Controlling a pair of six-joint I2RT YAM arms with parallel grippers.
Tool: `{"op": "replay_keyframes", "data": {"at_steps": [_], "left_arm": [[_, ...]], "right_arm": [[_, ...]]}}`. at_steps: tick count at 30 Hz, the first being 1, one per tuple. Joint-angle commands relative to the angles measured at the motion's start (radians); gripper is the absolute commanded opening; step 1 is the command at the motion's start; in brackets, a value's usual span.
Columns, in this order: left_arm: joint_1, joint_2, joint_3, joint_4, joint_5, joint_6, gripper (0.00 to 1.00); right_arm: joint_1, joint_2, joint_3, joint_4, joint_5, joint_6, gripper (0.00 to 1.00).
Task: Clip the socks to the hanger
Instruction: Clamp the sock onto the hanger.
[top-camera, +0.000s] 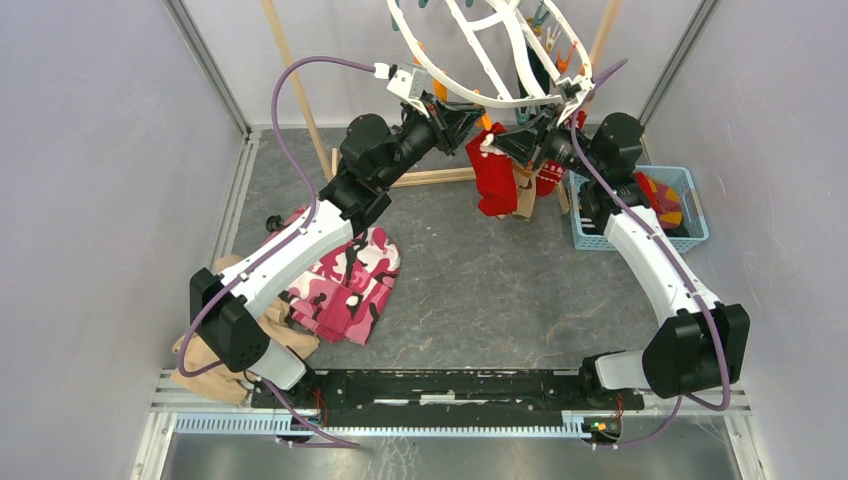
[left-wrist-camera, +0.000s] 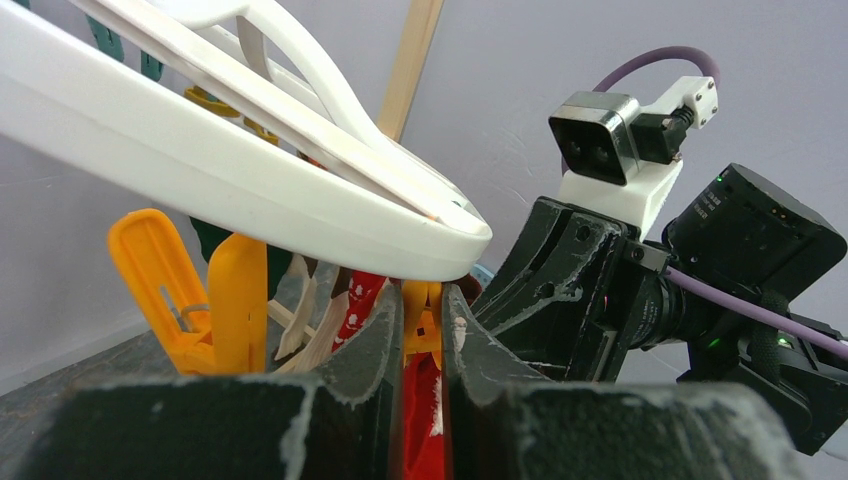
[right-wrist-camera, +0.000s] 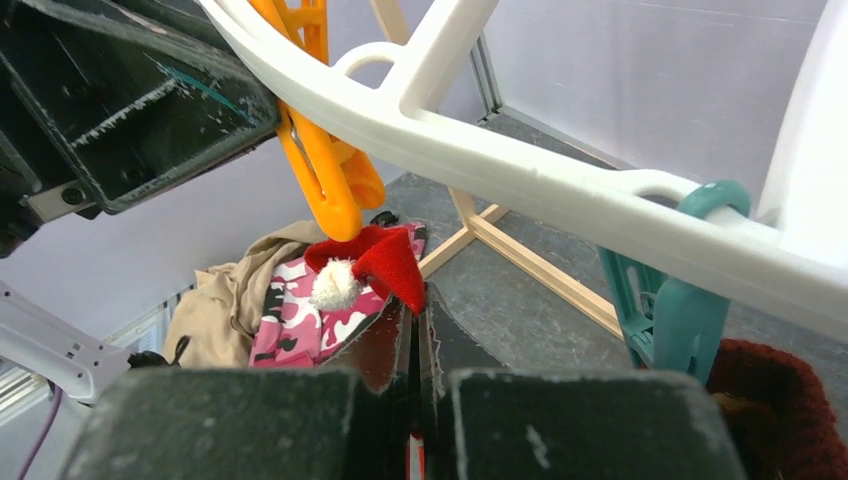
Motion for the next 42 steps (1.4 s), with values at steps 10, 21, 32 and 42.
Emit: {"op": "replay_keyframes", "data": {"at_steps": [10, 21, 32, 42], "left_arm": [[-0.005, -0.018, 0.028, 0.029, 0.027, 0.045, 0.05], [-0.005, -0.009, 0.033, 0.022, 0.026, 0.065, 0.04], [-0.005, 0.010, 0.053, 0.018, 0.042, 0.072, 0.04], [-0.005, -0.007, 0.041, 0.007, 0.043, 0.070, 0.28]], "right_arm": [[-0.012, -0.023, 0.036, 0.123, -0.023, 0.119, 0.00], [-0.046, -0.032, 0.029, 0.200, -0.057, 0.188, 0.00], [-0.041, -0.017, 0.045, 0.234, -0.101, 0.240, 0.00], [-0.041, -0.025, 0.046, 0.178, -0.074, 0.181, 0.05]]}}
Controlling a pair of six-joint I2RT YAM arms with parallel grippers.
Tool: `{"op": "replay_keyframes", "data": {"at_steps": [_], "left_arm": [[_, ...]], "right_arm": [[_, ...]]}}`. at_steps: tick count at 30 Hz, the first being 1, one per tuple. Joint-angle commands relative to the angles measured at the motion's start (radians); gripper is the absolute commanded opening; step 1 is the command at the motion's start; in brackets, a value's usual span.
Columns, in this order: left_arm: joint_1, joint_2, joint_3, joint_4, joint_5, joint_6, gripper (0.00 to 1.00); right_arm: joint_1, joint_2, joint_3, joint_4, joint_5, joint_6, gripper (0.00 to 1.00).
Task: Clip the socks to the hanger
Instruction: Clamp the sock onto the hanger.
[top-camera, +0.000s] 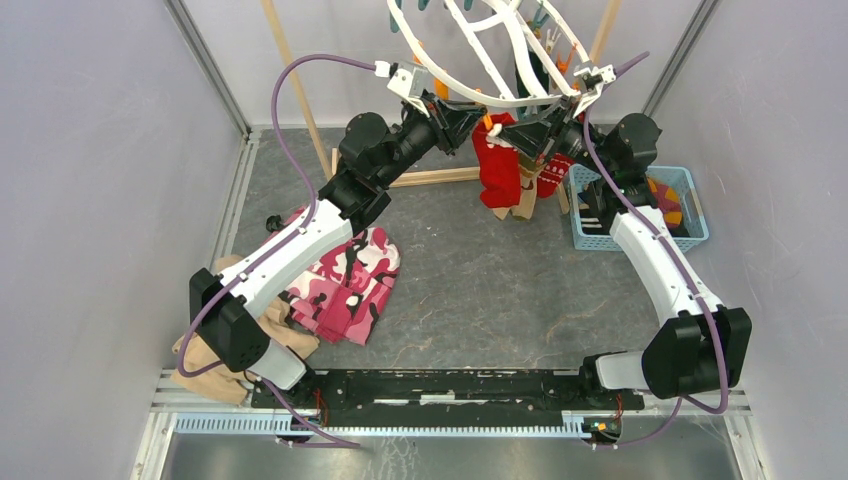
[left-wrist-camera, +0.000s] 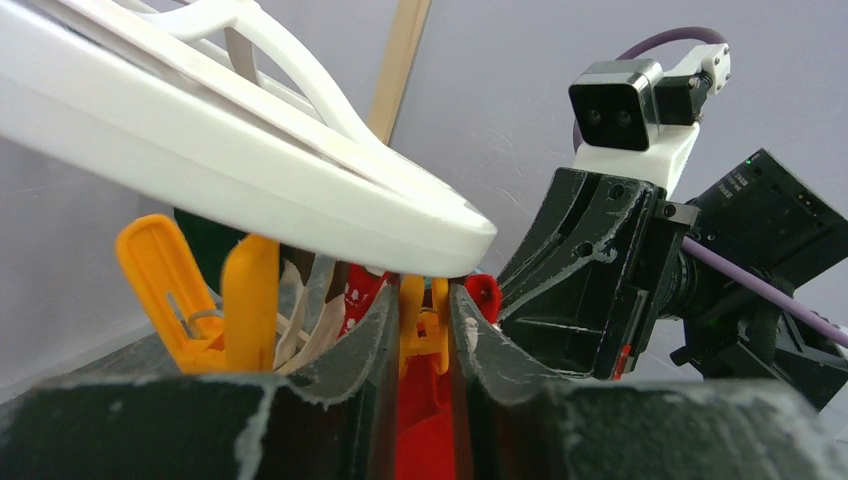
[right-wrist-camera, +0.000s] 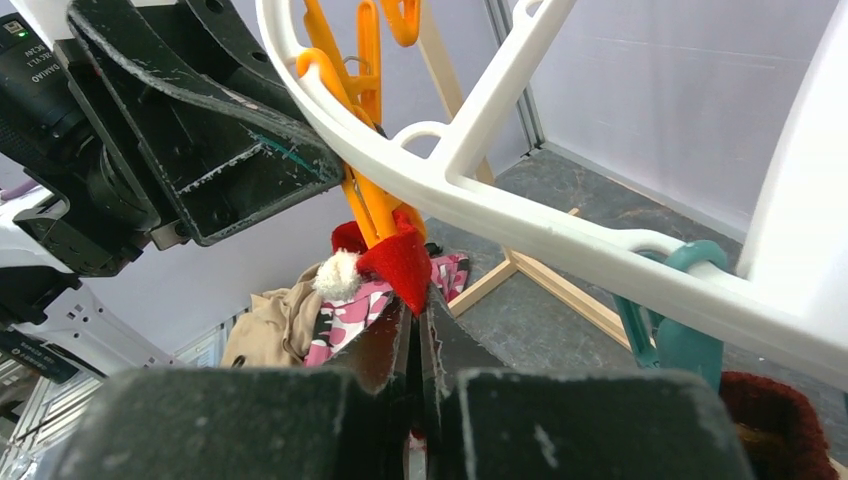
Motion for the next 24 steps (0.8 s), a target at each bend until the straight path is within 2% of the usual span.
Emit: {"op": "replay_keyframes", "data": {"at_steps": [1, 3, 6, 15, 18, 24], "left_arm": [[-0.005, -0.014, 0.025, 0.009, 0.018, 0.068, 0.34], [-0.005, -0.026, 0.016, 0.009, 0.014, 0.067, 0.46], [-0.005, -0.042, -0.001, 0.009, 0.011, 0.068, 0.57], [-0.005, -0.085, -0.048, 0.004, 0.014, 0.063, 0.77], [-0.005, -0.120, -0.075, -0.007, 0.022, 0.054, 0.82], [-0.005, -0.269, -0.250, -0.009, 0.037, 0.034, 0.88]], "right_arm": [[0.002, -0.017, 0.040, 0.024, -0.003, -0.018, 0.06], [0.003, -0.018, 0.041, 0.024, -0.003, -0.018, 0.06], [0.002, -0.018, 0.043, 0.024, -0.006, -0.018, 0.06], [0.001, -0.024, 0.039, 0.027, -0.007, -0.018, 0.06], [0.001, -0.025, 0.037, 0.012, -0.004, -0.041, 0.09], [0.002, -0.041, 0.046, -0.090, 0.026, -0.166, 0.14]]}}
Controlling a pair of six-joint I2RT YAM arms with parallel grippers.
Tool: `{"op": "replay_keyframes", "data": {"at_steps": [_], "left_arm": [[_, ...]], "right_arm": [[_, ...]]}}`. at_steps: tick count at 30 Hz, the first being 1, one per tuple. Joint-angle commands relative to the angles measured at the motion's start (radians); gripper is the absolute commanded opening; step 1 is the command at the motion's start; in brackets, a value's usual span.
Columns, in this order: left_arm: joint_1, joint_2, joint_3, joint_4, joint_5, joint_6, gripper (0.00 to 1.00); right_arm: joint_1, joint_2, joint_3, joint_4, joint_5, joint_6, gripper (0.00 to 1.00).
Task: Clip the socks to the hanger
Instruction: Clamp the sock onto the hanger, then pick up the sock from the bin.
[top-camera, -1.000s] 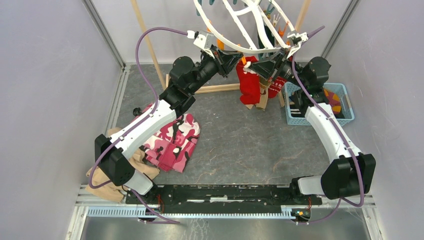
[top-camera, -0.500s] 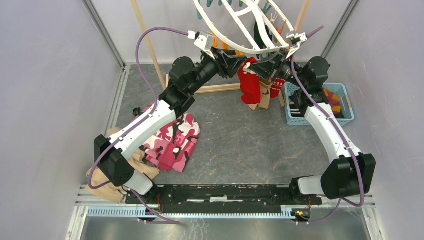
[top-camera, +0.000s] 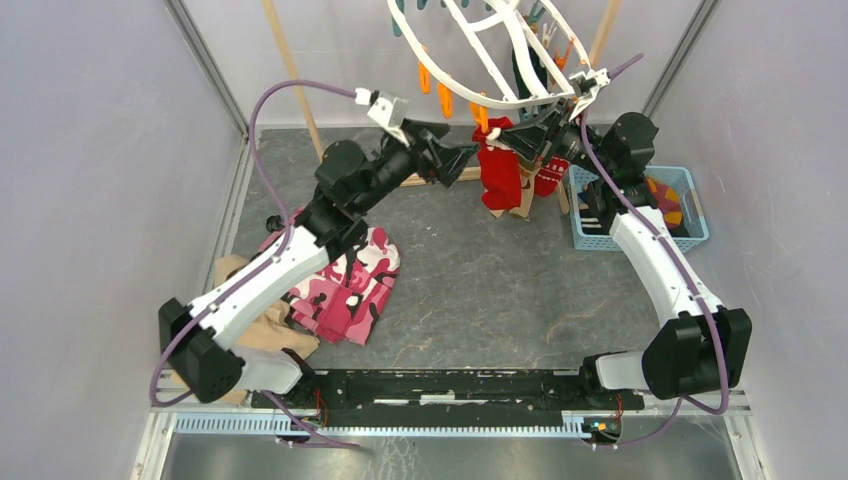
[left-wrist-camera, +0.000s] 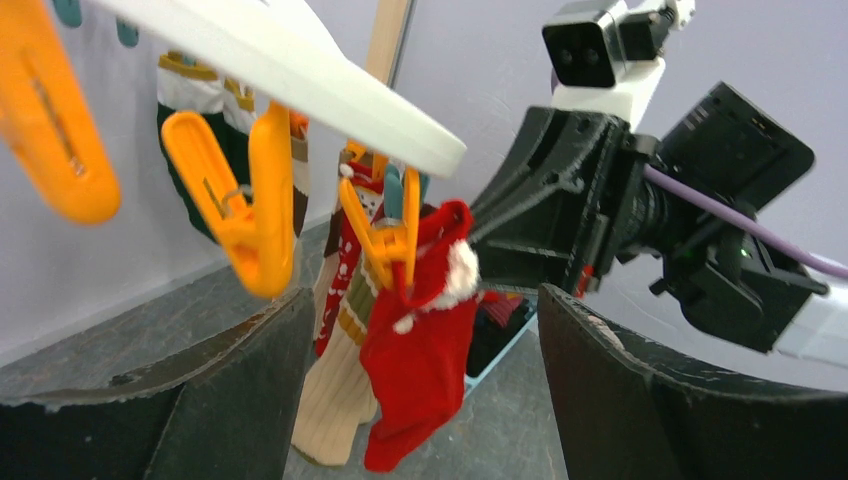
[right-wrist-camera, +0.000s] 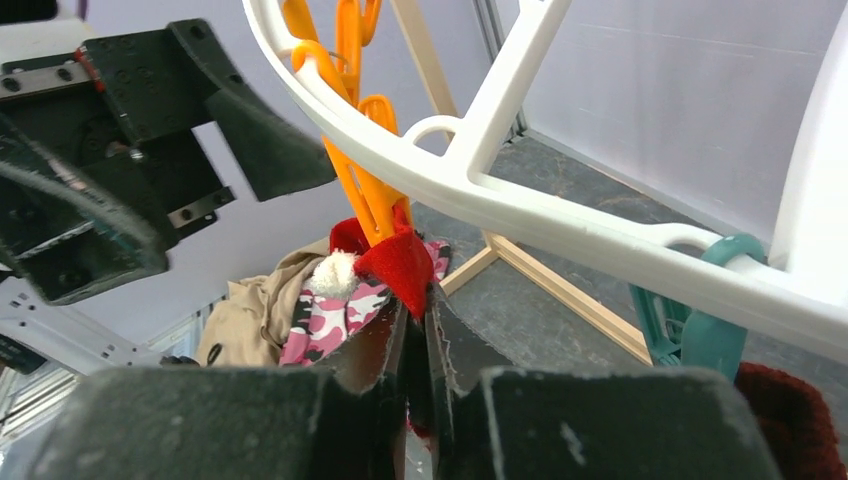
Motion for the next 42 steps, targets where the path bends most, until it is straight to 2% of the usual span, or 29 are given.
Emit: {"op": "replay_keyframes", "data": {"at_steps": [1, 7, 13, 17, 23, 27, 32, 34, 38, 42], "left_arm": [[-0.005, -0.151, -0.140, 0.014, 0.032, 0.014, 0.89], [-0.005, -0.330, -0.420, 0.049, 0.030, 0.048, 0.98], [-0.004, -0.417, -0.608, 0.059, -0.035, 0.136, 0.99], [0.000, -0.421, -0.591, 0.019, -0.082, 0.248, 0.98], [0.001, -0.403, -0.481, -0.200, -0.111, 0.356, 0.98], [0.001, -0.420, -0.438, -0.330, -0.072, 0.411, 1.00], [0.001, -0.479, -0.462, -0.450, -0.131, 0.468, 1.00], [0.001, -0.517, -0.506, -0.445, -0.149, 0.465, 1.00], [0.002, -0.566, -0.551, -0.459, -0.151, 0.466, 1.00], [0.004, -0.571, -0.552, -0.483, -0.148, 0.470, 1.00]], "right_arm": [[0.000, -0.045, 0.048, -0.055, 0.025, -0.113, 0.14], [0.001, -0.072, 0.037, -0.113, 0.045, -0.219, 0.19], [0.002, -0.087, 0.006, -0.141, 0.036, -0.291, 0.24], [0.000, -0.111, -0.018, -0.189, 0.018, -0.384, 0.28], [-0.036, -0.225, -0.054, -0.446, -0.075, -0.778, 0.46], [-0.137, -0.303, -0.117, -0.555, -0.143, -0.942, 0.57], [-0.326, -0.336, -0.167, -0.706, -0.188, -1.088, 0.69], [-0.394, -0.328, -0.173, -0.762, -0.172, -1.140, 0.73], [-0.537, -0.265, -0.182, -0.773, -0.157, -1.125, 0.75], [-0.574, -0.187, -0.165, -0.750, -0.019, -1.090, 0.76]]}}
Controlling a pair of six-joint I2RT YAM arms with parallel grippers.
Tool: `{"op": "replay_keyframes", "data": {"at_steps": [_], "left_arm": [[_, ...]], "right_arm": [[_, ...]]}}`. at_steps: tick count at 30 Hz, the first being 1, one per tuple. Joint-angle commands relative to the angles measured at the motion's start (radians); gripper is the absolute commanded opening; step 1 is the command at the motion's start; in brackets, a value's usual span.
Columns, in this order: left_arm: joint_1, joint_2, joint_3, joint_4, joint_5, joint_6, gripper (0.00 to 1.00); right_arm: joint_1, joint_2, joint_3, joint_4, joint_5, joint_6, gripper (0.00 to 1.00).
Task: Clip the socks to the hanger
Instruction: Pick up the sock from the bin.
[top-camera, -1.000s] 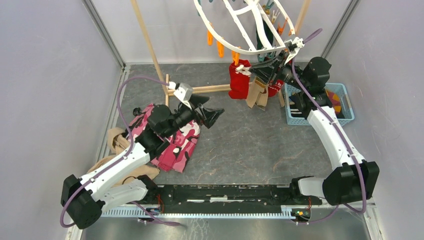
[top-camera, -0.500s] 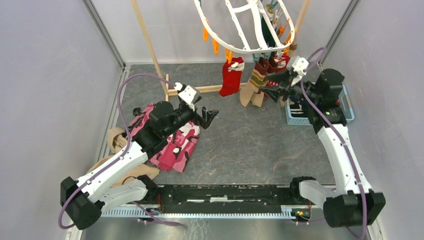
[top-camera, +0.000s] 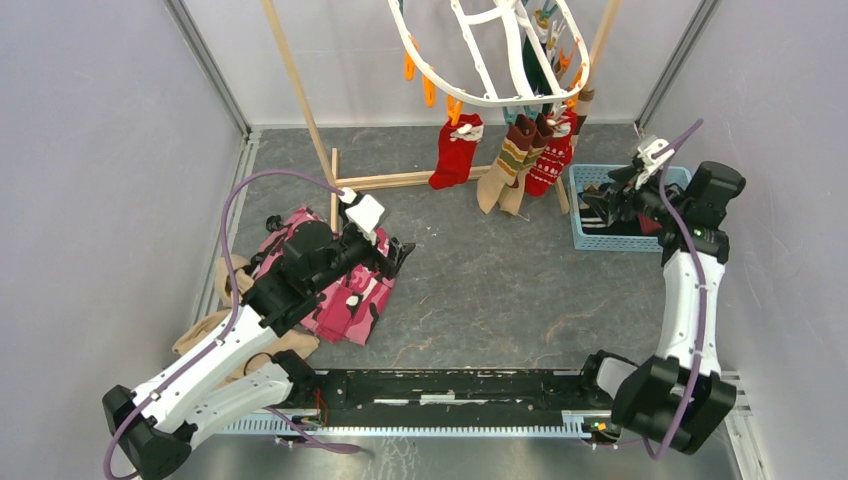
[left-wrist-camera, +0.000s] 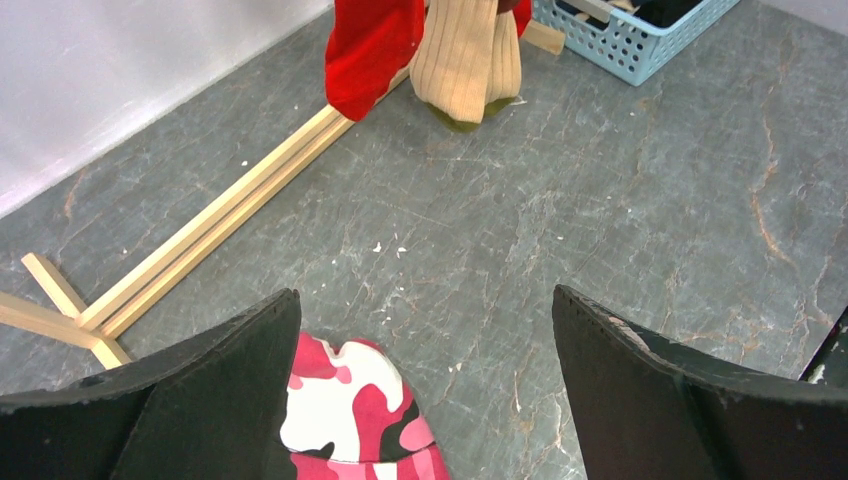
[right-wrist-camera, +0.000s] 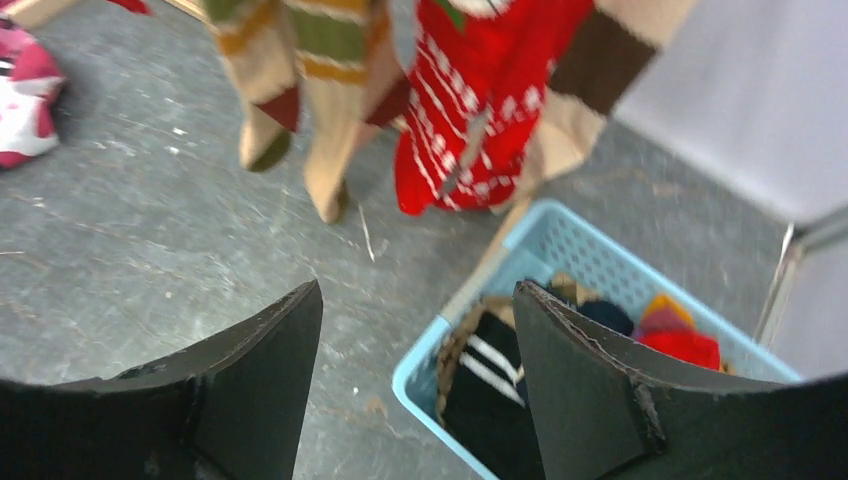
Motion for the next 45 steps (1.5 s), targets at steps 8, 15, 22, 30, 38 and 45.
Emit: {"op": "replay_keyframes", "data": {"at_steps": [8, 15, 22, 30, 38, 45], "left_arm": [[0.033, 0.011, -0.003, -0.060, 0.034, 0.032, 1.00], [0.101, 0.001, 0.000, -0.058, 0.090, 0.009, 1.00], [0.165, -0.002, -0.006, -0.042, 0.161, -0.028, 1.00], [0.180, 0.006, -0.008, -0.038, 0.175, -0.038, 1.00], [0.181, 0.012, -0.010, -0.037, 0.171, -0.037, 1.00], [0.181, 0.015, -0.012, -0.038, 0.167, -0.034, 1.00]], "right_arm": [[-0.011, 0.226, 0.092, 0.093, 0.661, 0.038, 0.76], [0.063, 0.493, 0.287, -0.024, 0.883, 0.004, 0.75], [0.083, 0.660, 0.410, -0.068, 0.949, -0.004, 0.71], [0.093, 0.737, 0.445, -0.085, 0.994, -0.024, 0.51], [0.092, 0.764, 0.453, -0.096, 0.988, -0.031, 0.50], [0.075, 0.699, 0.432, -0.076, 0.943, -0.028, 0.07]]}}
